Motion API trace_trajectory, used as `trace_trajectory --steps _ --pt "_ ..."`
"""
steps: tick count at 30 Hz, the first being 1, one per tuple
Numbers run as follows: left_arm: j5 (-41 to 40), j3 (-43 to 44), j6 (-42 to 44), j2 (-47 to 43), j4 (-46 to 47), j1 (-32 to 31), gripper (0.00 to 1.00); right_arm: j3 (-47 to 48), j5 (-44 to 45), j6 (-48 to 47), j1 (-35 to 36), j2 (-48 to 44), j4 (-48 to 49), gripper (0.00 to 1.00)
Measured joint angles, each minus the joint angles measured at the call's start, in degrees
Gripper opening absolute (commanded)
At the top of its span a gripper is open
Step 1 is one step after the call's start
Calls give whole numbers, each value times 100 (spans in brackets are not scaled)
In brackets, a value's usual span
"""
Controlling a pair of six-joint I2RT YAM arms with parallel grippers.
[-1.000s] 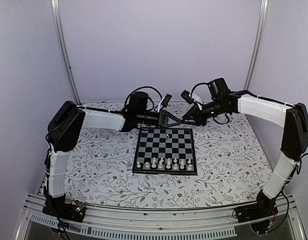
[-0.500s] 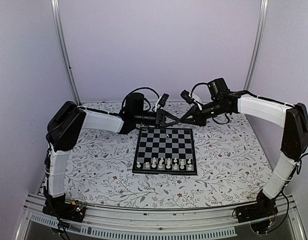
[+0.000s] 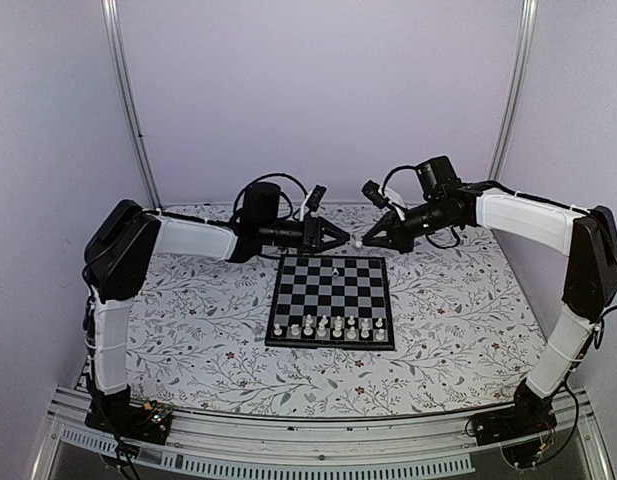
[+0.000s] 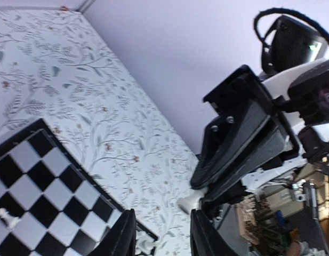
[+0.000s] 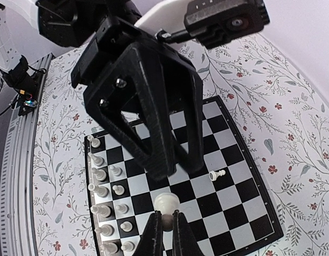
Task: Set up the chess pieces on the board
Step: Place the chess piece on the chessboard.
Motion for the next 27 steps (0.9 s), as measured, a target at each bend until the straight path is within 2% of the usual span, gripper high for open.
trace_trajectory --steps 7,16,20,27 --pt "-1281 74 1327 -848 -2487 426 40 20 649 -208 269 13 -136 4" --pt "-2981 739 2745 -1755 -5036 710 43 1043 1532 -710 1484 903 -848 4" --pt "-3576 713 3154 -2039 -5405 741 44 1663 1794 -852 1851 1537 -1311 4" --pt "-3668 90 3316 -2208 -5499 986 43 2861 2052 -903 2229 2660 -2149 4"
